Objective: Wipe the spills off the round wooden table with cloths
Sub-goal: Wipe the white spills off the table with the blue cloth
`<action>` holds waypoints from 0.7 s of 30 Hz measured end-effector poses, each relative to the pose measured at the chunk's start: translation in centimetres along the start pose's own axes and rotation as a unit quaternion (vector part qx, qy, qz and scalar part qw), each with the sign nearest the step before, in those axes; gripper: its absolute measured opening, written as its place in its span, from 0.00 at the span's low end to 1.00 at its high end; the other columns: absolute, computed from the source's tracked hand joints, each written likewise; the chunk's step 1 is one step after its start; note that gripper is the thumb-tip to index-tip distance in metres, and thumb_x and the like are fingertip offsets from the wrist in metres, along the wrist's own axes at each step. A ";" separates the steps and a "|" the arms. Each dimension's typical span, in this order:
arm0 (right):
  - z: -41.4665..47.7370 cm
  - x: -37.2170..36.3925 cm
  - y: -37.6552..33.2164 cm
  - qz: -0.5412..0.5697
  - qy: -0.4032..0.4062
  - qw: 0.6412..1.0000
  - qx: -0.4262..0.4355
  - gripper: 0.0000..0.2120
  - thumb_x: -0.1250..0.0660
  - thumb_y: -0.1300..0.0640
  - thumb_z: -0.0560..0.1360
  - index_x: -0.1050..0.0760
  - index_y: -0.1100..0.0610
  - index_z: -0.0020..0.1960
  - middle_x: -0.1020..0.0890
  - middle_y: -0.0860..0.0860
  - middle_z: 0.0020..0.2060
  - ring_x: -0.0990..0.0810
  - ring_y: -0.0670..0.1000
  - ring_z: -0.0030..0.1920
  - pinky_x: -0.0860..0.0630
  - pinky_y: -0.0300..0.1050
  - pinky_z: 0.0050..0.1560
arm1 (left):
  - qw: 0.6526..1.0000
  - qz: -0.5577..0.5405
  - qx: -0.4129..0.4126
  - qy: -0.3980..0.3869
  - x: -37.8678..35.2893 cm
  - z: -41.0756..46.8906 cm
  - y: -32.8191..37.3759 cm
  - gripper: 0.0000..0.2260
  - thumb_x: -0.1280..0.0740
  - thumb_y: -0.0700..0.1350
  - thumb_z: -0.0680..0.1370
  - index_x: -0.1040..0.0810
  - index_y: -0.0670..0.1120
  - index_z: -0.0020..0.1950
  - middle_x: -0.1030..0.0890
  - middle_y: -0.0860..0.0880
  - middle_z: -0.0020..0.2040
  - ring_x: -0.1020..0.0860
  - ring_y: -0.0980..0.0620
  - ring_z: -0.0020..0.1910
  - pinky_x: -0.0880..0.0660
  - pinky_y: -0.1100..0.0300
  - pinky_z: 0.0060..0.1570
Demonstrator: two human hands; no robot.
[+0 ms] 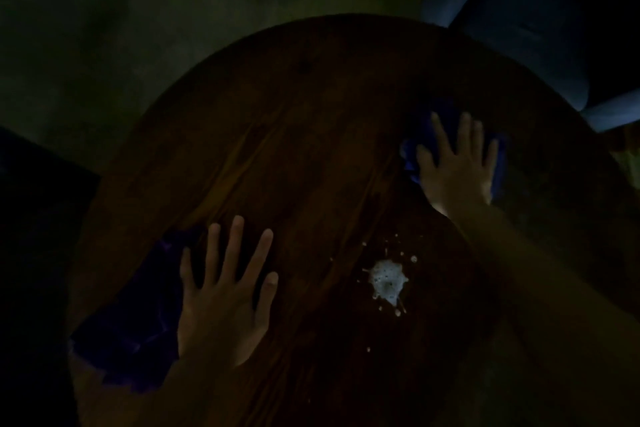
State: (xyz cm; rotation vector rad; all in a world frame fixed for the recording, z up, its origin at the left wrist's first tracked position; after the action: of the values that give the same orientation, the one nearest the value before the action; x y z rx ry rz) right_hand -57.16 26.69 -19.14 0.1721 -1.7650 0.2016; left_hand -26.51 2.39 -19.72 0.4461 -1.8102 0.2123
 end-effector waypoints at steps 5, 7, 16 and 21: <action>-1.2 -0.6 -11.9 -0.046 -0.012 0.951 0.304 0.30 0.60 0.35 0.82 0.59 0.40 0.82 0.55 0.55 0.83 0.56 0.58 0.82 0.56 0.63 0.80 | 0.997 -0.066 -0.009 0.026 0.7 -0.4 0.0 0.26 0.59 0.59 0.84 0.54 0.57 0.82 0.54 0.48 0.84 0.57 0.46 0.82 0.54 0.35 0.76; -4.3 -1.4 -13.9 -0.074 -0.027 0.911 0.404 0.30 0.60 0.35 0.82 0.57 0.42 0.82 0.55 0.57 0.83 0.56 0.59 0.82 0.55 0.64 0.80 | 0.984 -0.165 -0.005 0.072 1.8 -0.9 -0.2 0.26 0.58 0.57 0.85 0.49 0.51 0.82 0.50 0.47 0.83 0.54 0.49 0.82 0.55 0.39 0.78; -29.3 -6.6 -16.1 -0.125 -0.134 0.603 0.776 0.33 0.45 0.35 0.80 0.49 0.42 0.82 0.53 0.54 0.83 0.58 0.60 0.82 0.67 0.65 0.78 | 0.917 -0.360 0.036 0.166 2.5 -1.9 -1.7 0.23 0.51 0.50 0.85 0.37 0.44 0.79 0.43 0.48 0.82 0.48 0.50 0.82 0.39 0.34 0.72; -30.4 -7.3 -15.5 -0.144 -0.126 0.568 0.800 0.31 0.46 0.36 0.81 0.48 0.40 0.81 0.52 0.53 0.83 0.56 0.58 0.82 0.70 0.64 0.76 | 0.963 -0.233 0.027 0.135 2.5 -1.2 -1.1 0.24 0.52 0.51 0.85 0.37 0.44 0.79 0.41 0.46 0.82 0.47 0.49 0.81 0.50 0.42 0.78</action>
State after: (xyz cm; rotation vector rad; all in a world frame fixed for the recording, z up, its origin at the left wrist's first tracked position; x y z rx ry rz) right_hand -23.23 18.64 -19.64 1.8529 -1.2096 1.5727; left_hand -25.57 1.34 -17.07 0.8270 -1.3910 -0.0065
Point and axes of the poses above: each hand's wrist, its own z-axis towards the middle knuckle, its own x-axis out of the back of the hand, y = z × x, the point moved 9 cm from there along z, towards the middle knuckle
